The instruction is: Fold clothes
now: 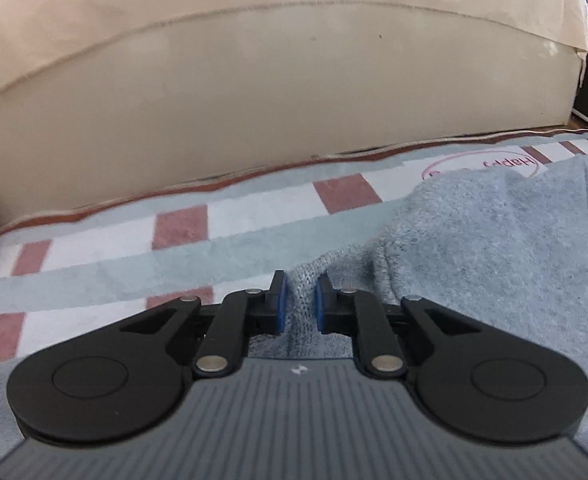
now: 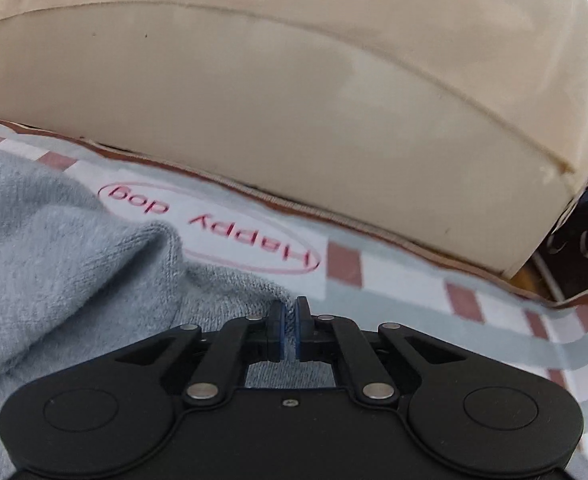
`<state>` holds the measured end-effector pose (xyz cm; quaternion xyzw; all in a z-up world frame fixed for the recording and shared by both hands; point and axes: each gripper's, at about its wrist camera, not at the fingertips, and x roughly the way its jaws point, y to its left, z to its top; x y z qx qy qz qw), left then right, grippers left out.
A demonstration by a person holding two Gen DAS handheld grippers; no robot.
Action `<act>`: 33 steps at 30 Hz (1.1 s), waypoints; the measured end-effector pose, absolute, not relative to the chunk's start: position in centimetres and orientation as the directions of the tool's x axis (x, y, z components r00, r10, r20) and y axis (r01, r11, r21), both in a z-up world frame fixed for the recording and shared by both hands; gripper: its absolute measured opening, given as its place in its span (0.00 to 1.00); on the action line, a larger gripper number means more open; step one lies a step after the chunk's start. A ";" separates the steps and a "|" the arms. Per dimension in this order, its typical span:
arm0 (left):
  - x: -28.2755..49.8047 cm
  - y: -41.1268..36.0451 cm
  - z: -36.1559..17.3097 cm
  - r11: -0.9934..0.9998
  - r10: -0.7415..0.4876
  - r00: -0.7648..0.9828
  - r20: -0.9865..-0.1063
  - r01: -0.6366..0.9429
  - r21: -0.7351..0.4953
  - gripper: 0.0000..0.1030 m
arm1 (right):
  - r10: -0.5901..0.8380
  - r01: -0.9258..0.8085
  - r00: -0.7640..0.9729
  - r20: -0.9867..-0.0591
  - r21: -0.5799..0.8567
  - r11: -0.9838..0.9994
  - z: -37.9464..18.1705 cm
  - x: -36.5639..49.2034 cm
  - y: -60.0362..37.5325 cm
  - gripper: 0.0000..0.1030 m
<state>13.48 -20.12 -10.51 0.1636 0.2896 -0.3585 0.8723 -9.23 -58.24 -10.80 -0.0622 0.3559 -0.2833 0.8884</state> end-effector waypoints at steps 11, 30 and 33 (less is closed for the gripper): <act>10.9 -20.7 -9.7 0.717 -0.475 0.686 -0.550 0.665 0.210 0.12 | -0.612 0.486 0.594 -0.522 -0.373 0.790 -10.2 -11.1 -56.1 0.04; 16.9 -27.6 -3.9 0.794 -0.401 0.856 -0.325 0.502 0.343 0.00 | -0.730 0.502 0.635 -0.252 -0.584 0.638 -4.4 -2.6 -59.0 0.03; 20.7 -28.9 -1.3 0.811 -0.390 0.864 -0.319 0.486 0.326 0.00 | -0.745 0.514 0.623 -0.237 -0.593 0.619 -3.5 0.7 -60.3 0.03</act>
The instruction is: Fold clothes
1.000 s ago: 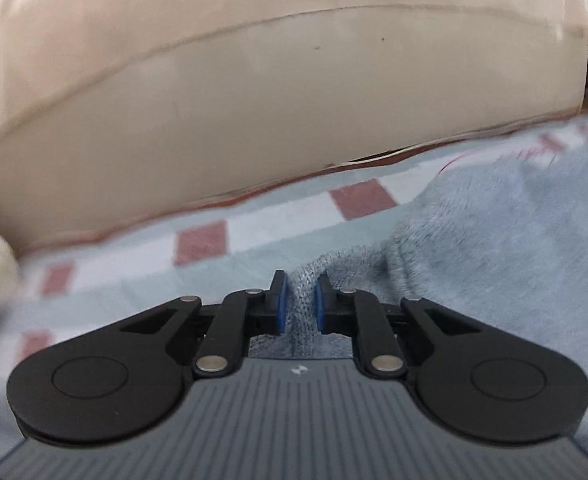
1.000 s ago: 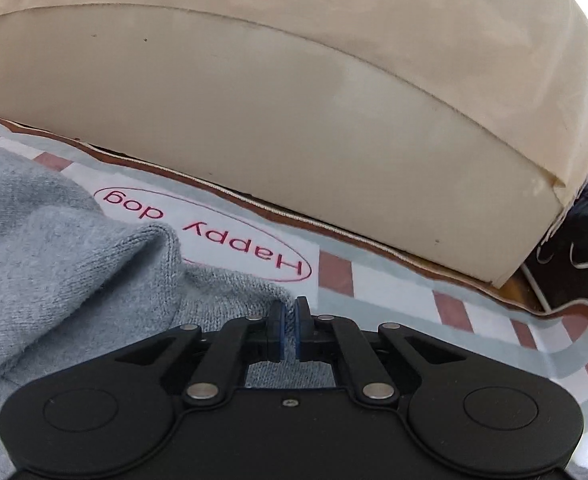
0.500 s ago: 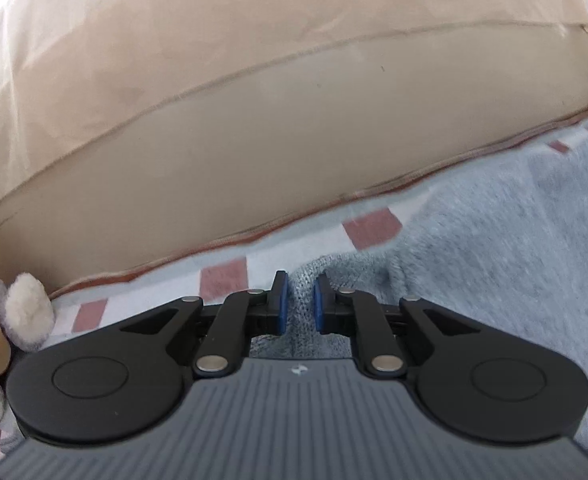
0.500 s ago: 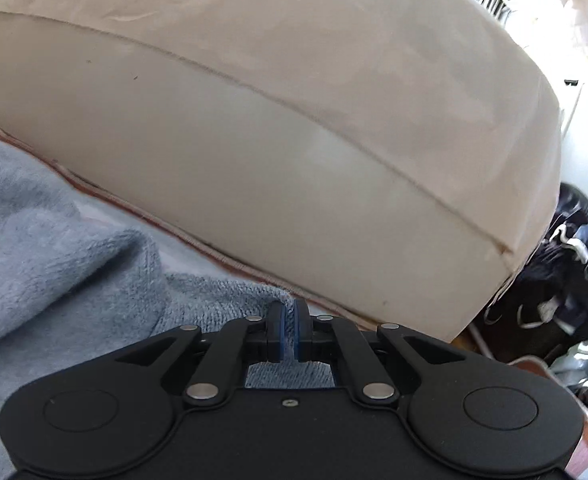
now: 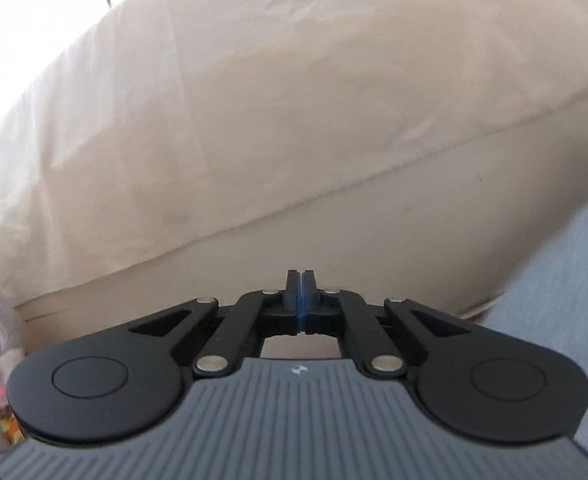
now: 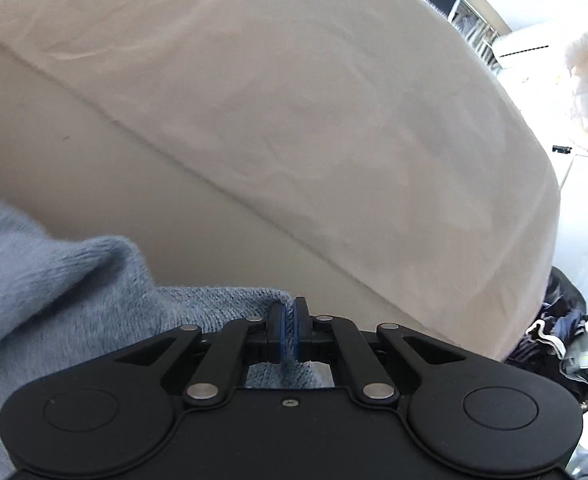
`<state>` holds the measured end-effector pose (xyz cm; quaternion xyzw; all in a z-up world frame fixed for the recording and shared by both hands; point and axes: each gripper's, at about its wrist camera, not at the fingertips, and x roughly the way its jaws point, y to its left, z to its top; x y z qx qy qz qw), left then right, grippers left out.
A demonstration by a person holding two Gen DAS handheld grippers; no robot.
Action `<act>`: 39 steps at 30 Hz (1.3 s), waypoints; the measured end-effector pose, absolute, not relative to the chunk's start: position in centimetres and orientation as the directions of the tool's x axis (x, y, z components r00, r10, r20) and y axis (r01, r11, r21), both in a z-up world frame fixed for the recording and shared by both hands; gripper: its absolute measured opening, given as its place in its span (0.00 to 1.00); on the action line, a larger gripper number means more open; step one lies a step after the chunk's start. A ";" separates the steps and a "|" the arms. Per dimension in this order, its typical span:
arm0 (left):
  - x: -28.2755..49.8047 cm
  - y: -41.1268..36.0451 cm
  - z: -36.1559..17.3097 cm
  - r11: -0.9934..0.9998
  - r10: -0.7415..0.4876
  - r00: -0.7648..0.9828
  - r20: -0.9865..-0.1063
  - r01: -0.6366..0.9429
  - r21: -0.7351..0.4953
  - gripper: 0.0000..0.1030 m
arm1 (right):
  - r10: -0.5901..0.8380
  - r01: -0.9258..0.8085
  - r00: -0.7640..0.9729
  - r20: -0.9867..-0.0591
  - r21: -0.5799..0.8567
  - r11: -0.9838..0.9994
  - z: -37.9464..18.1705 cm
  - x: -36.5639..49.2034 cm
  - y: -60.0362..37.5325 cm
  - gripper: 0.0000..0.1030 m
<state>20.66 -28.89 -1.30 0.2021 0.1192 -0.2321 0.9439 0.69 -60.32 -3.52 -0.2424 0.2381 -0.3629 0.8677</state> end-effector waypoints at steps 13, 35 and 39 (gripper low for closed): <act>19.9 -22.8 -13.9 0.780 -0.388 0.419 -0.821 0.623 -0.051 0.50 | -0.397 0.473 0.537 -0.745 -0.124 0.872 -11.0 -3.7 -64.0 0.59; 9.8 -19.1 -15.4 0.817 -0.476 0.259 -0.840 0.484 -0.314 0.63 | -0.146 0.671 0.639 -0.755 0.455 0.586 -16.4 -25.5 -65.0 0.61; 8.2 -19.6 -13.9 0.829 -0.445 0.340 -0.829 0.506 -0.238 0.63 | -0.181 0.647 0.615 -0.767 0.360 0.673 -16.4 -23.5 -63.6 0.66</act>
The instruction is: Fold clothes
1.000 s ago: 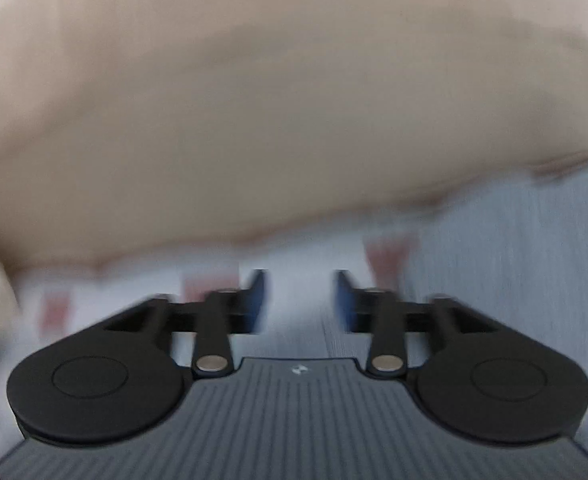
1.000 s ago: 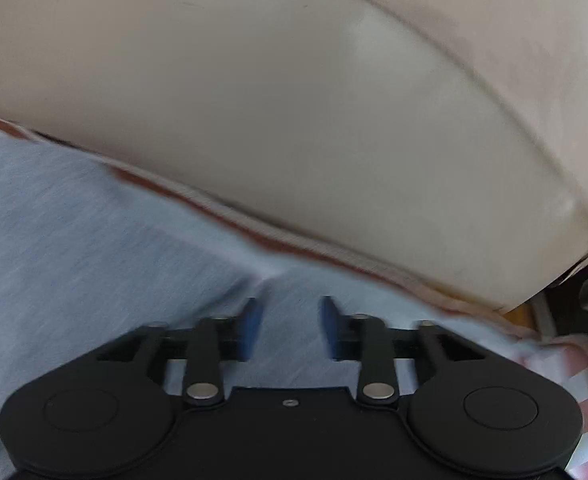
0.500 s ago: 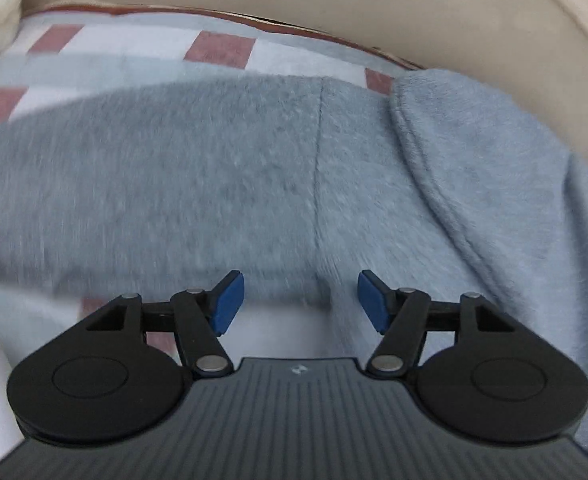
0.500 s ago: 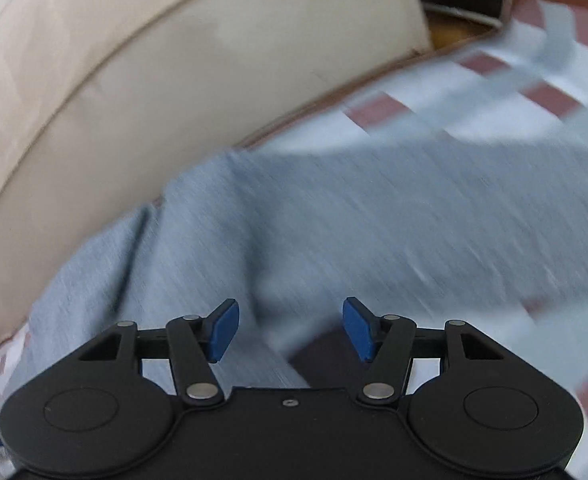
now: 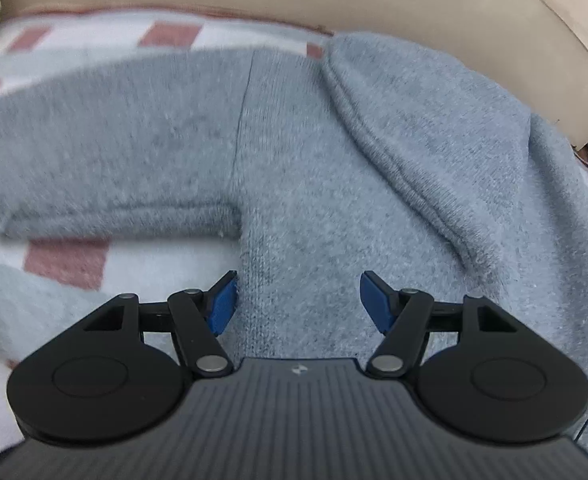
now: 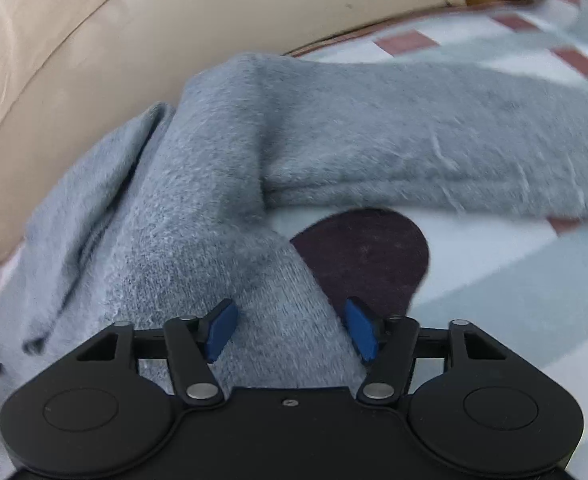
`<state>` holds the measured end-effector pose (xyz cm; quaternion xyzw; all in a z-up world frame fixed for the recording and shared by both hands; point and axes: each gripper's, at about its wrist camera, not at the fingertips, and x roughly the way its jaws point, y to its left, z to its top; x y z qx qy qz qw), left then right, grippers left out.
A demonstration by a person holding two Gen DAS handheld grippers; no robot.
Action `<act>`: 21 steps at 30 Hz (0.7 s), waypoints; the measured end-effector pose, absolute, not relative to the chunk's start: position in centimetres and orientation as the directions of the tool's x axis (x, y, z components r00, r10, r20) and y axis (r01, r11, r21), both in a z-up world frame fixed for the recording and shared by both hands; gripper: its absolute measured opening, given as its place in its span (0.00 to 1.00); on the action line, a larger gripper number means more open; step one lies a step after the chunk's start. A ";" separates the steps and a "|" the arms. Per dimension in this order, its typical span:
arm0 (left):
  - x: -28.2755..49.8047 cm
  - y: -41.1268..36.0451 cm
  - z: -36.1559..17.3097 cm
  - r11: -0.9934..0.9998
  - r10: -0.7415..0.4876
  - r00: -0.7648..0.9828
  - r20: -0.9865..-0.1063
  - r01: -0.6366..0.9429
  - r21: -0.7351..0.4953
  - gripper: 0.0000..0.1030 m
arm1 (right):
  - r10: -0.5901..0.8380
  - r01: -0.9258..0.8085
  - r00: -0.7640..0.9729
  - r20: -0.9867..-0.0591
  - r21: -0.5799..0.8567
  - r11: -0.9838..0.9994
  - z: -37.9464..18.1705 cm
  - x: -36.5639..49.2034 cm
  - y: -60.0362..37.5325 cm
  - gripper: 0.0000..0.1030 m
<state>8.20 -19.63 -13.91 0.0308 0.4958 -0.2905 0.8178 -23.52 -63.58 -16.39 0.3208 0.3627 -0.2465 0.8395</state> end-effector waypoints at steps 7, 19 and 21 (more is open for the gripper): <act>6.8 -21.1 -12.1 0.831 -0.414 0.390 -0.822 0.530 -0.167 0.63 | -0.347 0.613 0.526 -0.776 0.064 0.787 -15.0 -20.6 -57.0 0.14; 4.0 -22.9 -11.8 0.835 -0.242 0.378 -0.894 0.551 0.007 0.63 | -0.468 0.761 0.428 -0.773 0.028 0.649 -13.3 -27.6 -60.0 0.33; 2.9 -22.9 -11.0 0.828 -0.260 0.370 -0.892 0.561 -0.009 0.63 | -0.422 0.745 0.503 -0.755 0.131 0.654 -12.2 -29.8 -59.6 0.52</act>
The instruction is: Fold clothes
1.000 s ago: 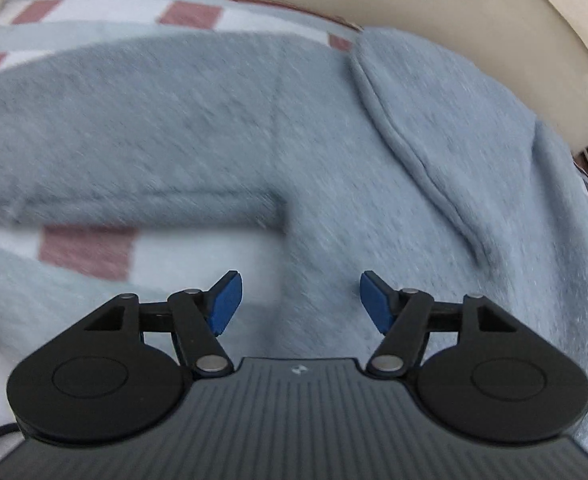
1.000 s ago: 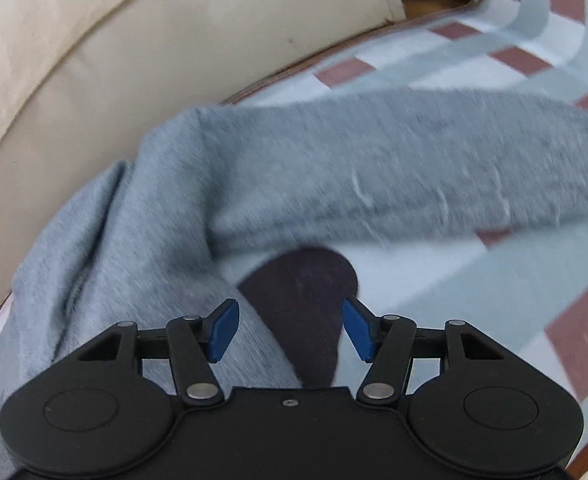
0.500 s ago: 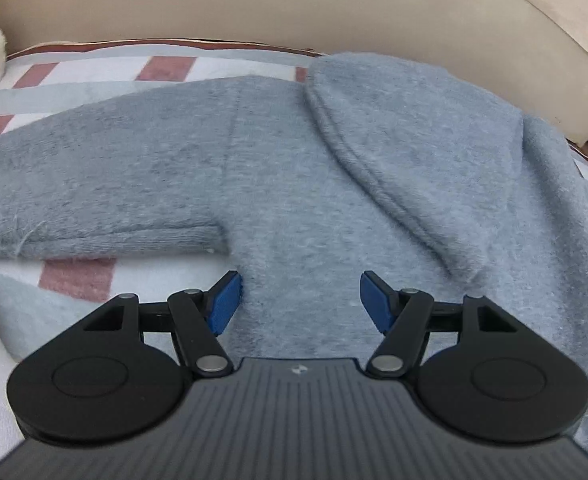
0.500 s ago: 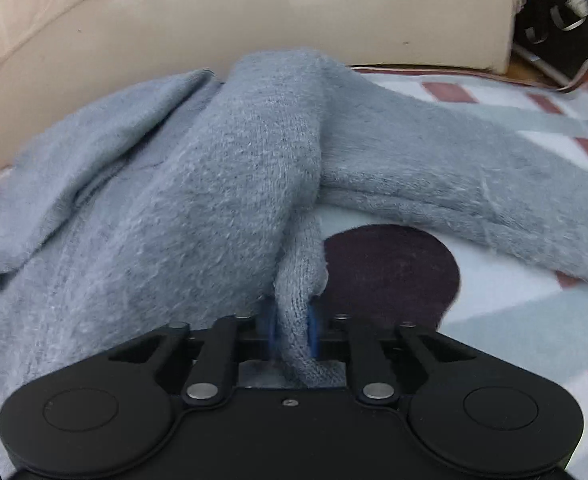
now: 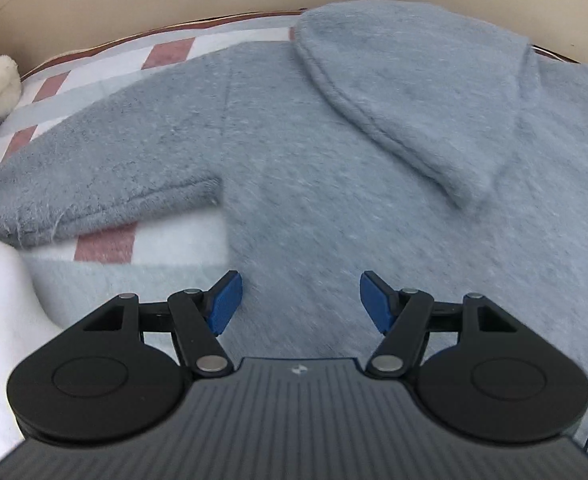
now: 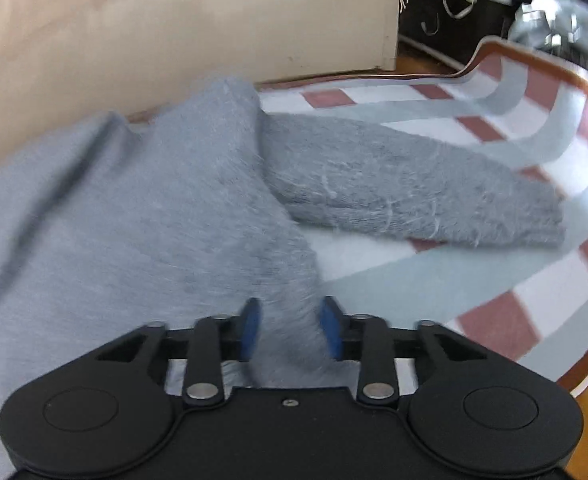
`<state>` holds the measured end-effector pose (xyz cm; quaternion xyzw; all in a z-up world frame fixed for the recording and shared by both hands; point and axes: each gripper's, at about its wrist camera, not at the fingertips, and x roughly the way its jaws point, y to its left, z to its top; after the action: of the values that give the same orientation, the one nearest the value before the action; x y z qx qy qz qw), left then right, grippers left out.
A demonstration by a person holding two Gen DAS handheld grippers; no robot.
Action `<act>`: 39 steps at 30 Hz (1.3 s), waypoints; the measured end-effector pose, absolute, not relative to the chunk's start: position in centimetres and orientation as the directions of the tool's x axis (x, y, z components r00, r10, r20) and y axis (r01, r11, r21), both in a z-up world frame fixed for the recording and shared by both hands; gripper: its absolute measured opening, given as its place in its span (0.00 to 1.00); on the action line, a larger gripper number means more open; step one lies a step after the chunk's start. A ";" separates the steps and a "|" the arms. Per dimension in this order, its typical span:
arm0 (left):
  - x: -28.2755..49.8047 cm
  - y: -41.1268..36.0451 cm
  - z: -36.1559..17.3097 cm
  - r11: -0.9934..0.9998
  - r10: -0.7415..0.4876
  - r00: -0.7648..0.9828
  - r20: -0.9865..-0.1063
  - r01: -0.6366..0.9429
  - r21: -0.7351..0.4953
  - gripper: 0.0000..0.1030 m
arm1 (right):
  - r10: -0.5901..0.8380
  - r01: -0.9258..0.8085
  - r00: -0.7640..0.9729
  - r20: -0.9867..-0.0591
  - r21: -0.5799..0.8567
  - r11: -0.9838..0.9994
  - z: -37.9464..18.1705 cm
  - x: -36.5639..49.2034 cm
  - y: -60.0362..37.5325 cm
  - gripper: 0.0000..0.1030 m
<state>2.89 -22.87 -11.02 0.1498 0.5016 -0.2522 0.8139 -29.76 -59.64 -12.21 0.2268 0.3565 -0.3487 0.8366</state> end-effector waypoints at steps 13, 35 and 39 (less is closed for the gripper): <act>-5.5 -22.2 -10.3 0.781 -0.424 0.238 -0.874 0.584 -0.219 0.63 | -0.264 0.710 0.622 -0.737 0.389 0.587 -14.3 -47.2 -54.3 0.56; -10.7 -14.1 -7.6 0.866 -0.247 0.364 -0.898 0.499 -0.036 0.63 | -0.496 0.663 0.515 -0.699 -0.041 0.747 -7.4 -44.7 -48.5 0.05; -10.6 -11.3 -8.9 0.897 -0.212 0.300 -0.930 0.437 -0.064 0.63 | -0.446 0.693 0.341 -0.827 -0.099 0.714 -13.6 -42.0 -49.2 0.06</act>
<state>-10.56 -11.26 -8.87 0.1010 0.5556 -0.2028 0.8000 -42.05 -49.19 -13.63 0.1363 0.4528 -0.3526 0.8075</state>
